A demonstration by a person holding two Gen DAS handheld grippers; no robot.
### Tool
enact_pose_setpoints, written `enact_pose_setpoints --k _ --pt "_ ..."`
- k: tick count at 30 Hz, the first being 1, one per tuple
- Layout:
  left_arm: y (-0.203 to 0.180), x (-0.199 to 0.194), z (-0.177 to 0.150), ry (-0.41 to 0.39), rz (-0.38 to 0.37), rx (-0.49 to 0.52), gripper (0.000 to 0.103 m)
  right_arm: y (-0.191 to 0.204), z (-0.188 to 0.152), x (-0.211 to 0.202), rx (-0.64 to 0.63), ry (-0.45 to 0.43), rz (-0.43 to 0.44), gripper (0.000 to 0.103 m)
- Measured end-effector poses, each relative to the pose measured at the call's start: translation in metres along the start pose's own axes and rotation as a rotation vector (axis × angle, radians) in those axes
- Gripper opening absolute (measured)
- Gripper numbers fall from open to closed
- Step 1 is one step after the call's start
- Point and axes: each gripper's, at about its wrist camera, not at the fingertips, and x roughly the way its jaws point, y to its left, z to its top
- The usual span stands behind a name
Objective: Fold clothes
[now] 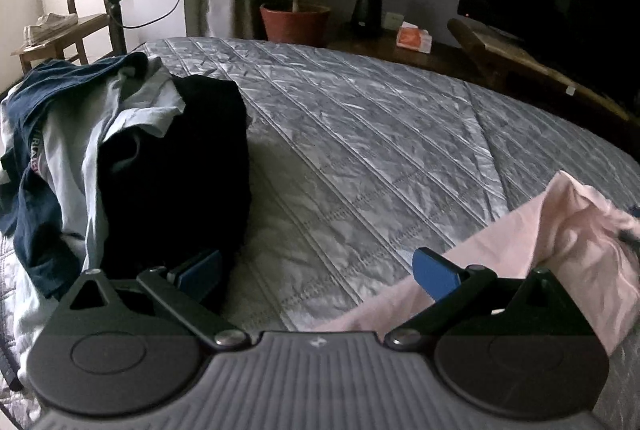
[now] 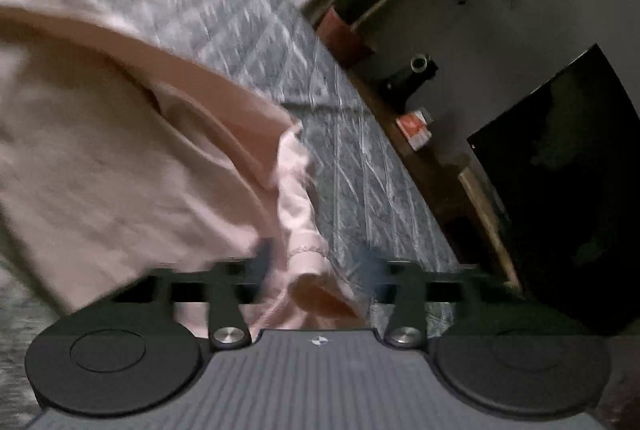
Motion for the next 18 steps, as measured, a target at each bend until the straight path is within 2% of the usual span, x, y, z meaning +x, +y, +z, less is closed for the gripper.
enact_pose_setpoints --k 2,4,8,14,18 --pt "-0.002 -0.002 -0.002 0.004 -0.004 0.003 0.101 0.000 0.001 0.003 0.024 -0.010 0.038 0.012" --pt "-0.004 -0.003 -0.005 0.007 -0.015 0.007 0.102 0.001 -0.002 -0.007 0.009 -0.044 0.014 0.012" --pt "-0.015 -0.006 -0.010 0.026 -0.051 0.021 0.102 -0.006 -0.019 -0.039 0.059 -0.095 -0.008 0.012" --pt "-0.037 -0.015 -0.030 0.053 -0.094 0.090 0.102 -0.009 -0.059 -0.063 0.048 -0.074 0.024 0.012" --pt "-0.053 -0.010 -0.040 0.085 -0.095 0.160 0.102 -0.008 -0.073 -0.060 0.033 -0.053 0.046 0.012"
